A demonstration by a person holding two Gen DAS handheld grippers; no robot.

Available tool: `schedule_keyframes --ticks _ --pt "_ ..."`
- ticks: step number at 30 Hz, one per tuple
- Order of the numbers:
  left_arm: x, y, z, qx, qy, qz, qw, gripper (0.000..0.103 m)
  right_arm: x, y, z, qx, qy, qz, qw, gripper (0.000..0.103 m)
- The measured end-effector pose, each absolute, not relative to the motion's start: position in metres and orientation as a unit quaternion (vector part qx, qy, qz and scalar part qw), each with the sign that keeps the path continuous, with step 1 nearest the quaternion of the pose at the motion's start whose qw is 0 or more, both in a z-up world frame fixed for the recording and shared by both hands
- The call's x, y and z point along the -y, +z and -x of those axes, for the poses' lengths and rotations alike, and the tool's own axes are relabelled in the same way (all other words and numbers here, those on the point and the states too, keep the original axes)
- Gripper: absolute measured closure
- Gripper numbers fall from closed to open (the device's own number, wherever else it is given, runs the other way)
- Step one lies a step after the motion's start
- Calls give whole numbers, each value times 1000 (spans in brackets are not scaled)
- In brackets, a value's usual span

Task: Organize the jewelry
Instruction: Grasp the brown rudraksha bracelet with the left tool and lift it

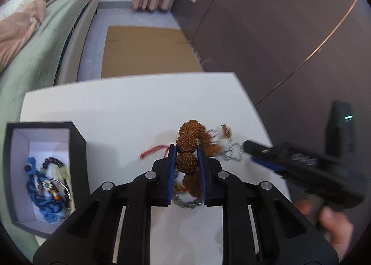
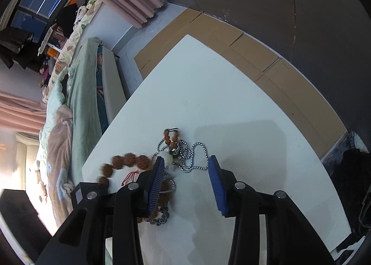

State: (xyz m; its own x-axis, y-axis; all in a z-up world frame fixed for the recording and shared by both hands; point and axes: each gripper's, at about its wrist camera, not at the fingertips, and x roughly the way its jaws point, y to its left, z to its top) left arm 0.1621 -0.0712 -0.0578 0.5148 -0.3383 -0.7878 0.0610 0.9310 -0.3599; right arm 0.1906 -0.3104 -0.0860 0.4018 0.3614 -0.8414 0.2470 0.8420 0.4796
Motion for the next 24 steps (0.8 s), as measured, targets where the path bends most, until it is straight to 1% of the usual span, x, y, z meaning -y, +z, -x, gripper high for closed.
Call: schedule_keyframes --ticks 8,15,24 --pt "55 -32 -152 -450 -124 164 869 85 293 -85 -197 -538 44 -244 806 64" --pt "38 -11 -153 -425 -122 182 878 85 270 -85 -203 -529 34 -180 828 63" --pt "23 -4 -153 -415 -120 194 881 85 240 -93 -211 -532 -8 -80 843 63"
